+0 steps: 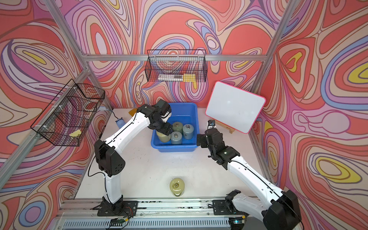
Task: Take the tea canister out of the basket
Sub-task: Pick up the tea canister from the basket, then place the tea canister at the center of the board.
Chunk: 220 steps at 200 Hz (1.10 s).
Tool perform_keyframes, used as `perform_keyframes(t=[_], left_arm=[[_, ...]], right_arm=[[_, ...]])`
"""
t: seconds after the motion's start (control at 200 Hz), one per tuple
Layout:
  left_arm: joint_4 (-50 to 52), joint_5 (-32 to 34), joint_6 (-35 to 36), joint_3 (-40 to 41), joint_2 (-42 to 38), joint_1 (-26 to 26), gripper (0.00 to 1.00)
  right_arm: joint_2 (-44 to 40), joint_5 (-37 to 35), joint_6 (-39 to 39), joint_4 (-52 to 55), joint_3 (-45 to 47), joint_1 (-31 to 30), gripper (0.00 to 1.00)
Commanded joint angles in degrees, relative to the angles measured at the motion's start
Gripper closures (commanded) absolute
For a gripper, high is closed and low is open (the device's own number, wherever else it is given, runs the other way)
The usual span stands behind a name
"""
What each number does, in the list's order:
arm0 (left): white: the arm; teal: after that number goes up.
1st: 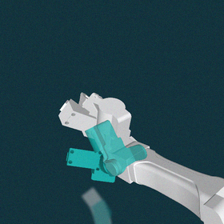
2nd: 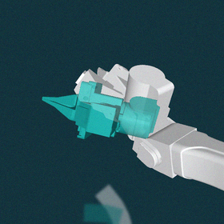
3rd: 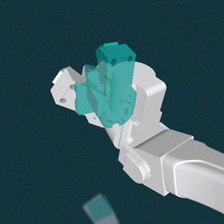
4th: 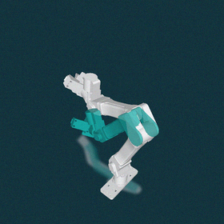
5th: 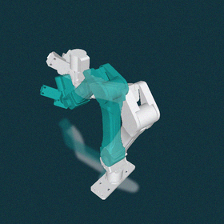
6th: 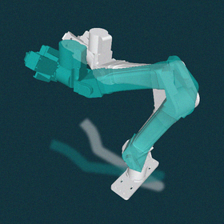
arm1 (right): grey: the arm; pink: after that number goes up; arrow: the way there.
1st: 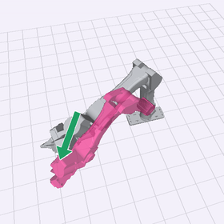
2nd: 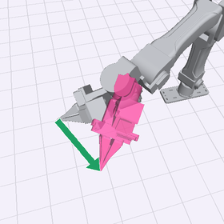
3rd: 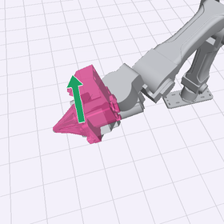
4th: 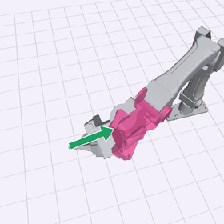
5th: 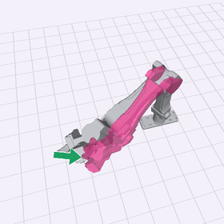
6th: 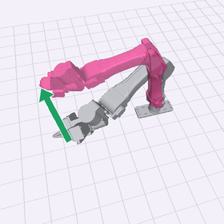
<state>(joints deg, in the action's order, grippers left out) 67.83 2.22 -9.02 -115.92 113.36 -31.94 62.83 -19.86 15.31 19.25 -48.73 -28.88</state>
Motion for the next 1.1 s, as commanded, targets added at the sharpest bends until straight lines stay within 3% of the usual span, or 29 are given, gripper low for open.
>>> perform_keyframes(t=[0.0, 0.661, 1.097], left_arm=[[1.42, 1.56, -0.15, -2.98, -3.7, -0.24, 0.52], [4.28, 1.31, -1.48, -6.53, -8.99, -0.83, 0.54], [2.66, 2.97, -4.84, 5.94, -20.11, -3.8, 0.56]], right_arm=[[-1.04, 0.22, 0.17, -0.74, 0.74, 0.35, 0.02], [-1.39, 0.27, 0.21, -0.76, 0.83, 0.3, 0.02], [-1.83, 0.17, 0.29, -0.69, 0.91, 0.25, 0.02]])
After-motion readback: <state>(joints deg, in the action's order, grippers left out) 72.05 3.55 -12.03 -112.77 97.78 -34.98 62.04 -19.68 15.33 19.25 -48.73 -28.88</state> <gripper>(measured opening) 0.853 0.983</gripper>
